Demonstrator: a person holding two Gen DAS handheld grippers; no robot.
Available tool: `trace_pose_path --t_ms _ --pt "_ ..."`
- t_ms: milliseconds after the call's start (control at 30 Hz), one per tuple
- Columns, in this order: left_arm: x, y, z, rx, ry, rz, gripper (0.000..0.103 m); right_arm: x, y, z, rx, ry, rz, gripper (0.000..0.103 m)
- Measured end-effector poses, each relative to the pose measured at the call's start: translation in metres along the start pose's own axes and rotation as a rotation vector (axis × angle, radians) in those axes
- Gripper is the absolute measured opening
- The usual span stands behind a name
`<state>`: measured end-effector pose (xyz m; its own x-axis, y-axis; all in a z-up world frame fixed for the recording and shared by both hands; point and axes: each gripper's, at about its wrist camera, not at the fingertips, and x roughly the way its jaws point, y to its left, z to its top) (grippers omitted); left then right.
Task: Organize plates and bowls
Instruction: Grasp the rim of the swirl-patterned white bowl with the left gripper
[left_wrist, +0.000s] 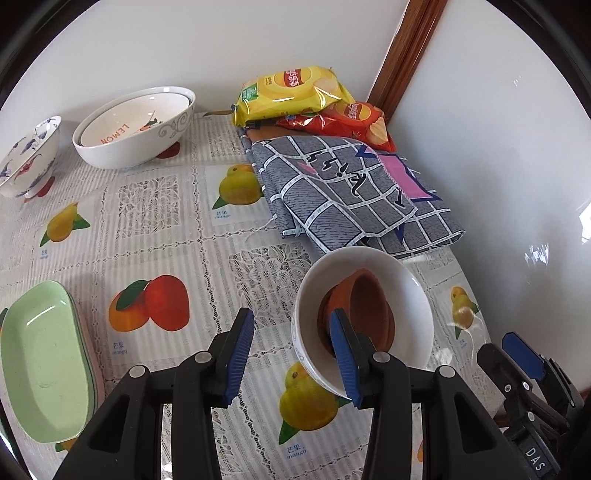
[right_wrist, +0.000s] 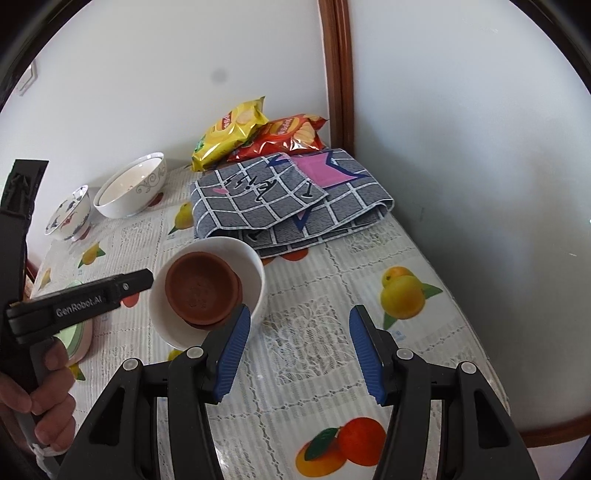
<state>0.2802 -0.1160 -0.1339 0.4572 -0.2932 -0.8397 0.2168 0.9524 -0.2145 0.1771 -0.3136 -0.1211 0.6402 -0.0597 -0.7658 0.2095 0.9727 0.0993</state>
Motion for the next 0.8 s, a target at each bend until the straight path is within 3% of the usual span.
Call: trace_pose_path --t_ms 267,567,800 --pt "0.020 -0.002 0.004 0.007 0.035 0.017 0.041 0.030 0.013 0.010 0.002 0.043 0.048 0.055" --pt "0.035 -0.002 0.010 0.005 0.055 0.020 0.041 0.049 0.020 0.010 -0.016 0.073 0.043 0.055" --pt "0.012 0.007 0.016 -0.019 -0.009 -0.022 0.039 0.048 0.016 0.010 -0.009 0.066 0.036 0.055"
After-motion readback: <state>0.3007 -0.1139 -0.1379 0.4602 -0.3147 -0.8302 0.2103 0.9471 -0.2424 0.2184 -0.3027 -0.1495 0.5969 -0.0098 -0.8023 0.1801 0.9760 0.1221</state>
